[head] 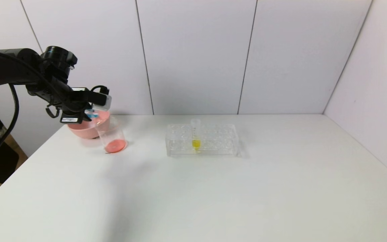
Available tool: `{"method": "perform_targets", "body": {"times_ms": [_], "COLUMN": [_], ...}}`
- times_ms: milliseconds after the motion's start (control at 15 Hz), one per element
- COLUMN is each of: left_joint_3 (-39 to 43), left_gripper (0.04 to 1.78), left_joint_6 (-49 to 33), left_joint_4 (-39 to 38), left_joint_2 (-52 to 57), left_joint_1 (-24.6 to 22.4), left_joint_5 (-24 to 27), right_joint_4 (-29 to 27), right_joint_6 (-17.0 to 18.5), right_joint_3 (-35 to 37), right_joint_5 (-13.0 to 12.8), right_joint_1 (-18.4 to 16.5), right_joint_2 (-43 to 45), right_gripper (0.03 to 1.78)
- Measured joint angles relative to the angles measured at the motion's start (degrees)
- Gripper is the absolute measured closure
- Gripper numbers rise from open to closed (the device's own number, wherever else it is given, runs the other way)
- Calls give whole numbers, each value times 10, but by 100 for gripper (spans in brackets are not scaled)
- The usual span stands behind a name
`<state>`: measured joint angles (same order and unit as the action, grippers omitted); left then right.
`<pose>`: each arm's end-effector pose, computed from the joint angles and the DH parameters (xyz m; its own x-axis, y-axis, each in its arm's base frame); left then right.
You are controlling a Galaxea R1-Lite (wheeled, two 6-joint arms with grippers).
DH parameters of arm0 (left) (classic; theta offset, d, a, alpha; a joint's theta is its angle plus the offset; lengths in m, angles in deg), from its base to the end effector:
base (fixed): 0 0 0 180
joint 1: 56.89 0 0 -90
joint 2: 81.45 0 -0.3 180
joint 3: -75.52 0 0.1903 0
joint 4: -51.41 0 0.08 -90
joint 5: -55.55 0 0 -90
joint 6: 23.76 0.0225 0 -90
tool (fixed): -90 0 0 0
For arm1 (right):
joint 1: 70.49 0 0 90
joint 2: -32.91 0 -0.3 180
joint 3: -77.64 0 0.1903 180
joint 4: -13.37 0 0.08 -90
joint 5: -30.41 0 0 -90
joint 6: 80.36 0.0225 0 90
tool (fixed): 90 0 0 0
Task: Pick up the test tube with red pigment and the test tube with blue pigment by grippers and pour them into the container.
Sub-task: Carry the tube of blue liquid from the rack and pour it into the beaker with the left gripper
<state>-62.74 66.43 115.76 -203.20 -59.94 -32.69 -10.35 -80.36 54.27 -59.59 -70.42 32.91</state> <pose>0.4086 0.0211 0.2332 0.6716 0.0050 -0.7409 0.7403 0.0361 0.6713 -0.0228 0.0000 0.0749 1.0000 0.0012 -0.0061 -0.0012 1.0000 0.0000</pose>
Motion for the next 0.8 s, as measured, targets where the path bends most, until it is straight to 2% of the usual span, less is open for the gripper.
{"method": "perform_targets", "body": {"times_ms": [800], "left_joint_3": [0], "left_gripper": [137], "left_joint_6": [0], "left_joint_4": [-1], "left_joint_2": [-7], "left_joint_1": [13], "left_joint_5": [-52], "right_joint_4": [0], "right_joint_6": [0], "right_joint_3": [0], "right_joint_5": [0], "right_joint_1": [0], "right_joint_2": [0], "right_gripper": [4]}}
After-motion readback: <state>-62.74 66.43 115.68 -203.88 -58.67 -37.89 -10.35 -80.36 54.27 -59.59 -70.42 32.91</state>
